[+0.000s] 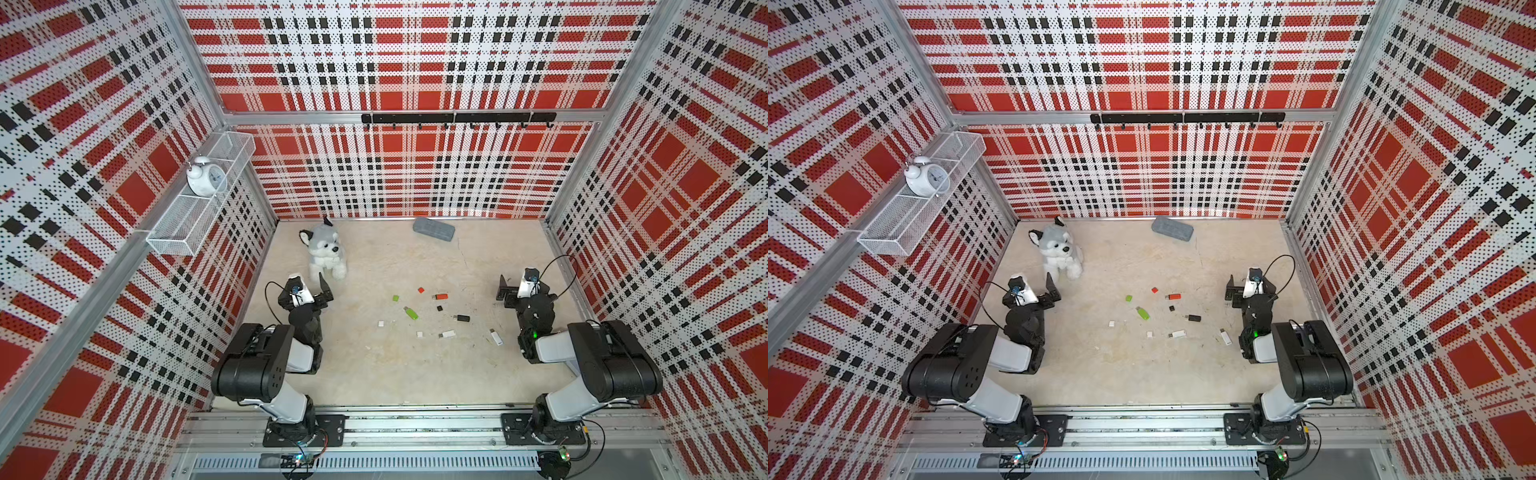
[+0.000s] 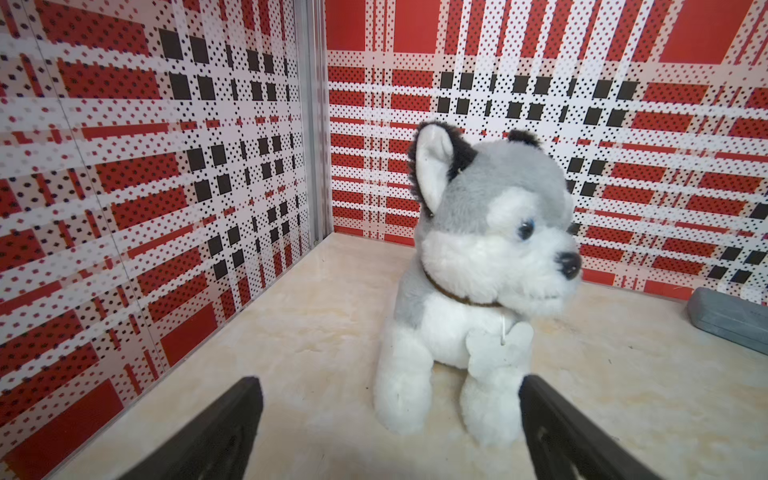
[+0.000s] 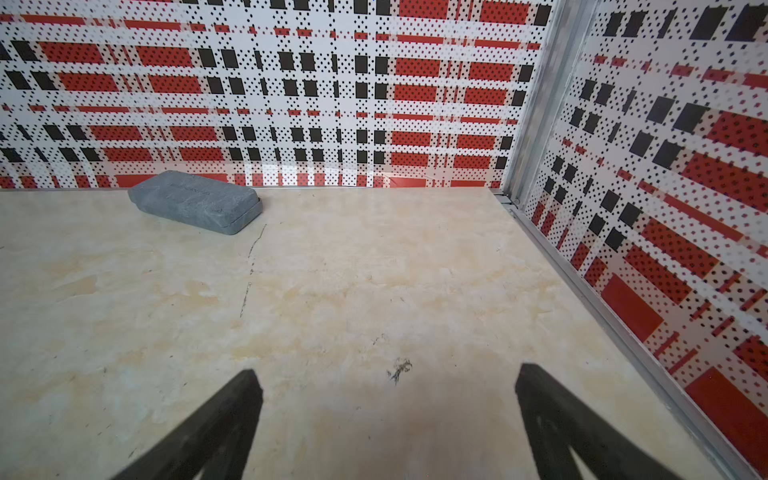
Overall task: Close the usb drive cover
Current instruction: Pick up the cover from the center of the board.
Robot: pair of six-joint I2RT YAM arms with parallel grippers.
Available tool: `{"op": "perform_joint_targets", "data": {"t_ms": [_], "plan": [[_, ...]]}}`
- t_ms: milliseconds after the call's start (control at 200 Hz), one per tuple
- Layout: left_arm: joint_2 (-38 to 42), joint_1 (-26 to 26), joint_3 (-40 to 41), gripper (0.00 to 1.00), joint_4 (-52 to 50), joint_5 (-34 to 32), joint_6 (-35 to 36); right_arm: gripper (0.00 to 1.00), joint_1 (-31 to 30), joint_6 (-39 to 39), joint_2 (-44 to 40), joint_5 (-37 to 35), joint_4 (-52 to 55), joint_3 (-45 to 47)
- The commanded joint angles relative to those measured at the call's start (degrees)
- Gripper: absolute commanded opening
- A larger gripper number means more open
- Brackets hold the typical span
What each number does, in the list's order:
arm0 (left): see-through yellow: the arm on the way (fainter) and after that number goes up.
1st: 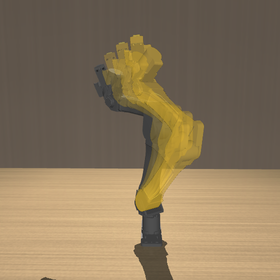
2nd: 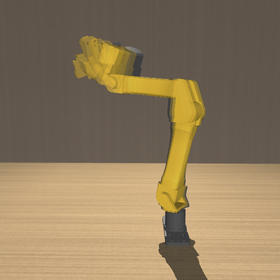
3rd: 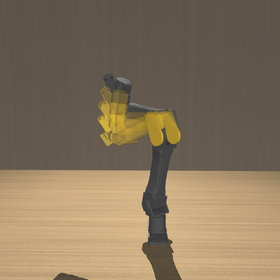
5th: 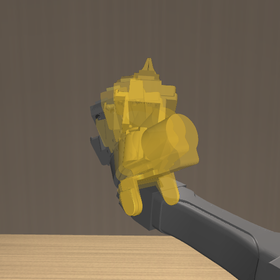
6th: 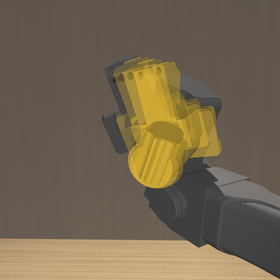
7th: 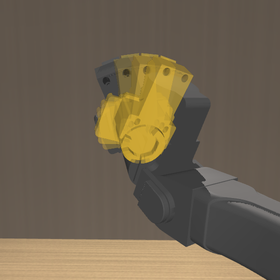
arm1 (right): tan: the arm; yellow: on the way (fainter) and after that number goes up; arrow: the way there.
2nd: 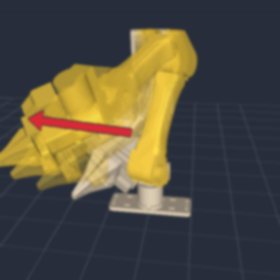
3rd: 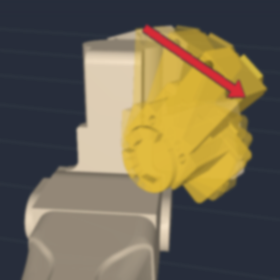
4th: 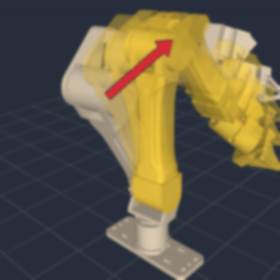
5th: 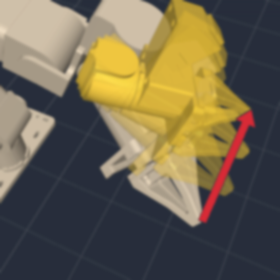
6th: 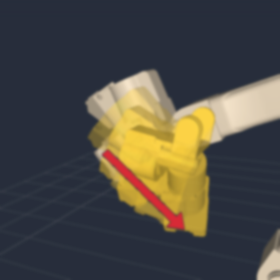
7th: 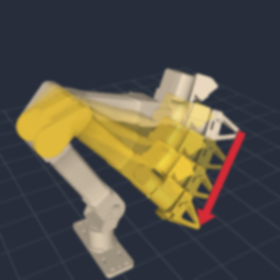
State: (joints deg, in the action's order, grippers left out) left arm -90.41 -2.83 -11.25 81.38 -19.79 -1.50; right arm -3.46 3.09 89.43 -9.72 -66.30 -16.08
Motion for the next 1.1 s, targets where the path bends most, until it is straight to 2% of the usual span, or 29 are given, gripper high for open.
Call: {"op": "perform_joint_targets", "data": {"t_ms": [0,331,481,631,706,777,847,917,982,1092], "plan": [[-0.1,-0.2,-0.4,0.98,0.3,-0.3,-0.4,1.0,0.6,0.6,0.5,-0.6,-0.2,-0.4],[-0.2,0.2,-0.5,0.98,0.1,0.3,-0.6,1.0,0.7,0.4,0.5,-0.4,-0.5,-0.1],[0.1,0.4,-0.4,0.98,0.0,0.9,-0.9,1.0,0.6,-1.6,0.4,5.3,-0.7,0.0],[0.6,0.5,1.3,0.98,2.6,2.4,-0.7,1.0,0.5,-2.4,-2.1,7.1,-5.1,3.5],[3.9,0.4,3.1,0.98,3.3,2.2,-0.4,1.0,0.5,-2.9,-3.8,7.9,-6.1,4.7],[8.5,1.6,4.2,0.98,0.9,1.6,-2.0,1.0,0.5,-3.0,-8.1,9.4,2.2,2.4],[14.1,3.4,5.4,0.98,-2.3,2.8,-4.7,1.0,0.4,-1.5,-13.0,8.8,16.8,-2.1],[20.5,2.6,5.0,0.98,-7.5,-0.4,-6.0,1.0,0.5,1.7,-17.7,8.2,31.1,-6.7],[25.8,2.8,1.7,0.98,-16.4,1.2,-9.4,1.0,0.4,4.9,-21.0,9.3,43.7,-11.5],[31.8,3.2,-4.8,0.98,-32.4,3.7,-15.0,1.0,0.5,7.5,-23.5,17.6,60.4,-18.9]]}}
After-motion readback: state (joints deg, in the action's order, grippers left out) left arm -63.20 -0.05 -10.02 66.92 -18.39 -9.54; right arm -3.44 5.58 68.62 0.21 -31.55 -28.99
